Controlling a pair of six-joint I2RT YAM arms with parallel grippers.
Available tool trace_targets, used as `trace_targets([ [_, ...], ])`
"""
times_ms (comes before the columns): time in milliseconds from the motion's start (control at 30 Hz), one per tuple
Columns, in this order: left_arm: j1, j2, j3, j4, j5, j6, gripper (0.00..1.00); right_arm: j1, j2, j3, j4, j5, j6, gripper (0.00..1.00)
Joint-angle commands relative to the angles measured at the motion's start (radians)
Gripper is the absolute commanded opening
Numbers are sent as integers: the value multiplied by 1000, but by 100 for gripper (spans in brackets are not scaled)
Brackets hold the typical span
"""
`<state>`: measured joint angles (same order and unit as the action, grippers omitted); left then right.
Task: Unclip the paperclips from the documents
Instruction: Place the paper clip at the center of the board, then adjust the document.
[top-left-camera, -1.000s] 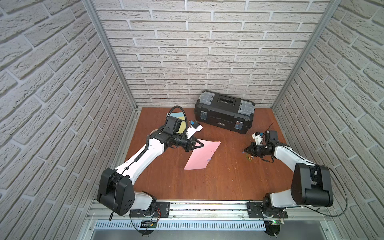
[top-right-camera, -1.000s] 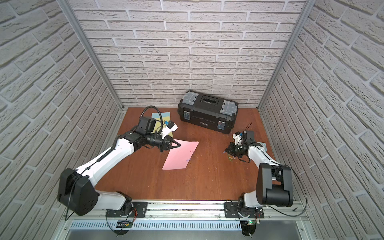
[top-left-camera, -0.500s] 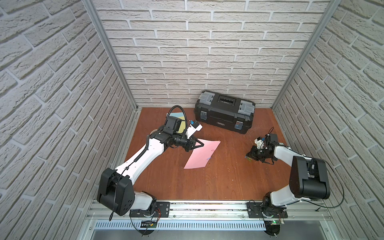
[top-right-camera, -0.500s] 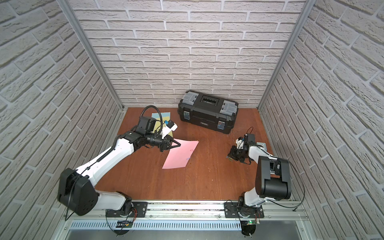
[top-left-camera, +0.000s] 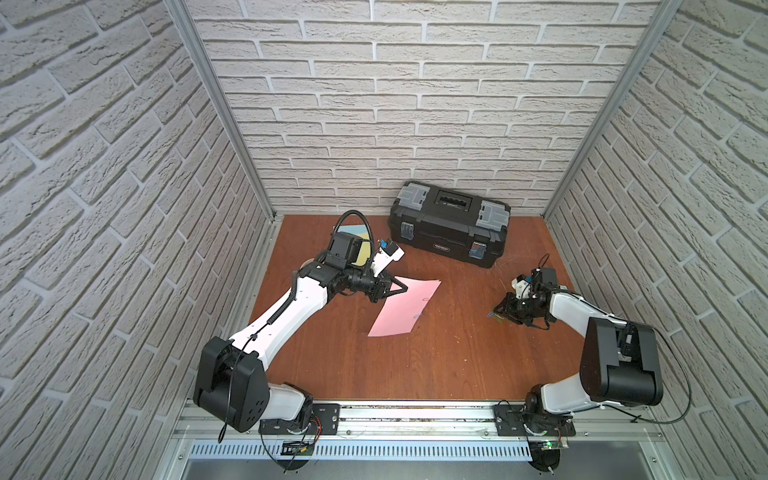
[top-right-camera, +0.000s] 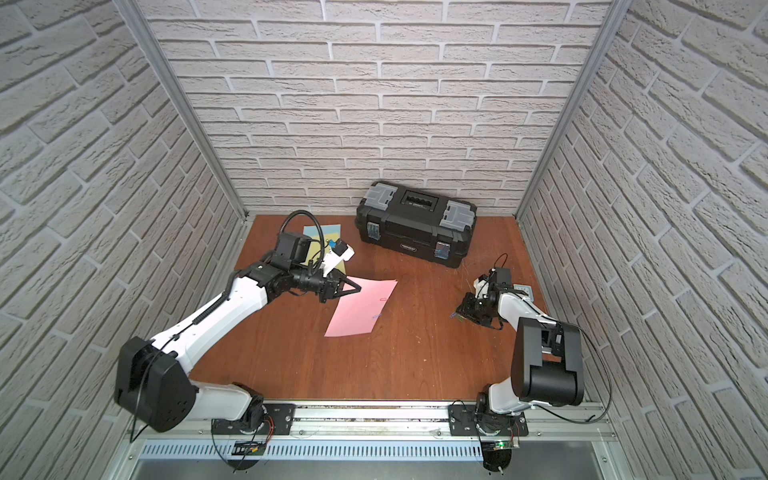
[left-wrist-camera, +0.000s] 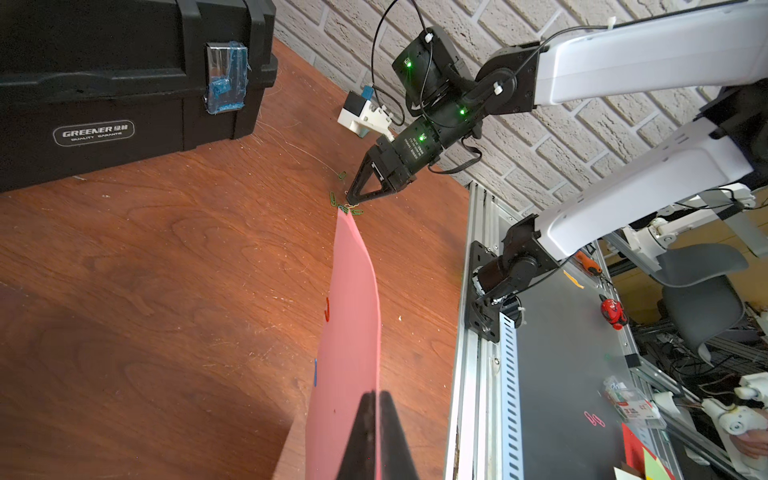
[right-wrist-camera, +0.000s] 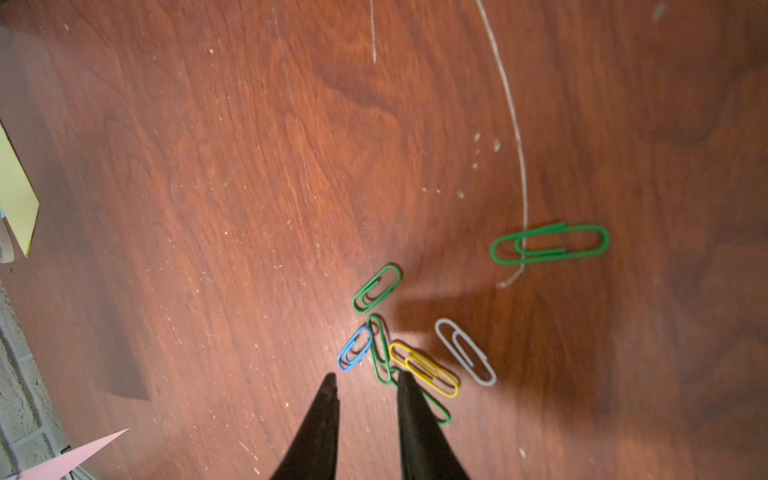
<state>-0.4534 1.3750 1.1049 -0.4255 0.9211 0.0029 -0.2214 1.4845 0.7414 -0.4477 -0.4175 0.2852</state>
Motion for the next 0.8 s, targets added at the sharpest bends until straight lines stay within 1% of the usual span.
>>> trace_targets([
  [0, 6, -27, -14, 53, 3, 2, 0, 21, -50, 25, -16, -6, -36, 29],
  [133, 12, -30, -17, 81, 4, -13, 0, 88, -93, 40, 26, -79, -77, 37],
  [267, 24, -42, -22, 128, 23, -40, 0, 182, -164, 35, 124, -160, -109, 48],
  [367, 35, -51, -25, 159, 45, -56, 0, 249, -243, 4, 249, -258, -139, 56],
  [433, 43, -56, -25, 181, 64, -66, 0, 283, -305, -32, 371, -350, -139, 61],
  [500, 51, -59, -26, 199, 82, -76, 0, 309, -346, -57, 476, -419, -134, 69],
  [567, 56, -59, -21, 211, 104, -81, 0, 333, -354, -68, 558, -456, -123, 76],
  [600, 58, -57, -17, 213, 114, -84, 0, 341, -344, -63, 592, -484, -119, 77],
  [700, 58, -51, -2, 213, 142, -87, 0, 374, -290, -33, 667, -550, -114, 78],
  [767, 58, -48, 6, 209, 159, -91, 0, 398, -251, -9, 707, -569, -116, 78],
])
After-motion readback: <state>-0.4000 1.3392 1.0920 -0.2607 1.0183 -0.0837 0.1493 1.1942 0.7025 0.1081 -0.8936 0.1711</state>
